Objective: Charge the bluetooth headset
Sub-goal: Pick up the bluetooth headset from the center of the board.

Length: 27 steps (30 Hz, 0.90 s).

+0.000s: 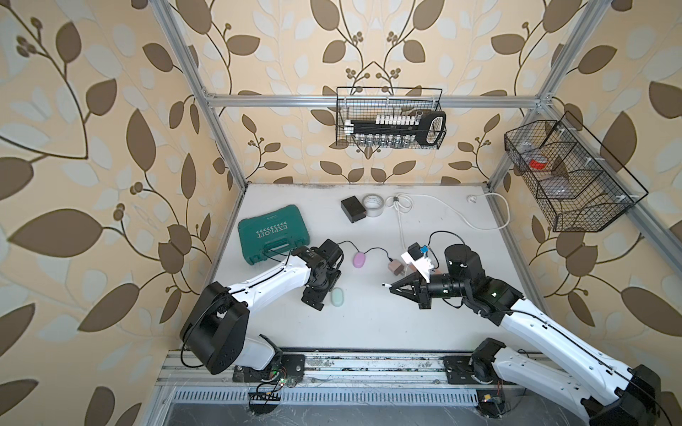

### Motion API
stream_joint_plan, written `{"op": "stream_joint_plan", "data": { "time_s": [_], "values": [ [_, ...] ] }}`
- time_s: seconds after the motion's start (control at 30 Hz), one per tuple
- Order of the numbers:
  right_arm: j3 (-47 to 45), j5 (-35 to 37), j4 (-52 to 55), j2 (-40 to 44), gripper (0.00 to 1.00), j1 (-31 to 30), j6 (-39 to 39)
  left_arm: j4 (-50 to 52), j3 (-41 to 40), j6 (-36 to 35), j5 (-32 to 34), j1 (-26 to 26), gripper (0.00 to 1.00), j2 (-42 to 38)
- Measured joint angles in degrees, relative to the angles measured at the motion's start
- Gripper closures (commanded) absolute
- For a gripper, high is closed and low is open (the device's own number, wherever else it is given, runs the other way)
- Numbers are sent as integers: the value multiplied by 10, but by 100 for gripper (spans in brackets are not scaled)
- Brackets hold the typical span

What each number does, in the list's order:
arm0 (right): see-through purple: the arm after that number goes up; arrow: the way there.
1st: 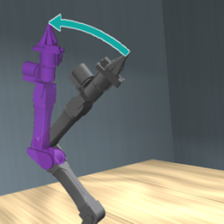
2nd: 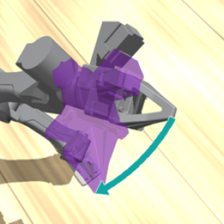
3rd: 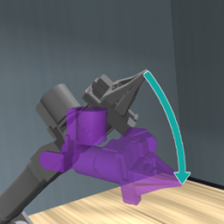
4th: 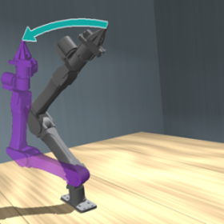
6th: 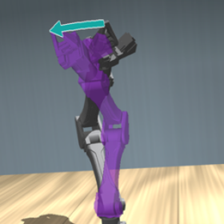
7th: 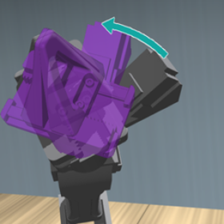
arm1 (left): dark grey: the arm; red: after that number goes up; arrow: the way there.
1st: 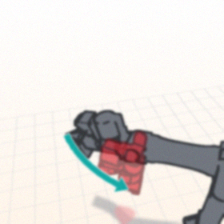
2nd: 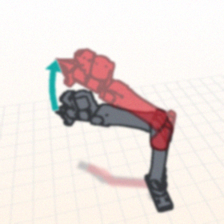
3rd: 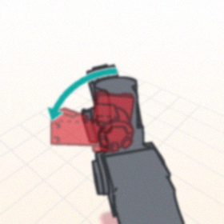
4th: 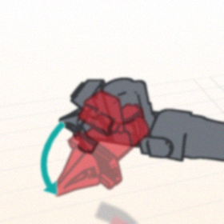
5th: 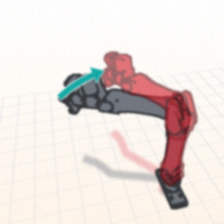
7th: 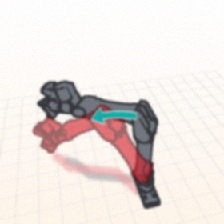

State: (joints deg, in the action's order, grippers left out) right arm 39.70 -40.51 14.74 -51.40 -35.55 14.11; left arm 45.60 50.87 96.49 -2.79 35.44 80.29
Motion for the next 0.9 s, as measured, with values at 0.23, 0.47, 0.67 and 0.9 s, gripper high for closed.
{"op": "stream_joint_plan", "data": {
  "time_s": [0.23, 0.47, 0.67, 0.9],
  "values": [
    [-1, -6, -4, 3, 96, 0, 2, -41, -16, 61, -2, 38, 5, -1],
    [-2, -13, -8, 16, 96, 0, 6, -64, -16, 112, -2, 43, 4, 10],
    [-2, -18, -8, 18, 96, 0, 7, -85, -15, 146, -8, 44, 4, 67],
    [-2, -29, -8, 18, 96, 0, 7, -97, -16, 179, -7, 44, 4, 75]
  ]
}}
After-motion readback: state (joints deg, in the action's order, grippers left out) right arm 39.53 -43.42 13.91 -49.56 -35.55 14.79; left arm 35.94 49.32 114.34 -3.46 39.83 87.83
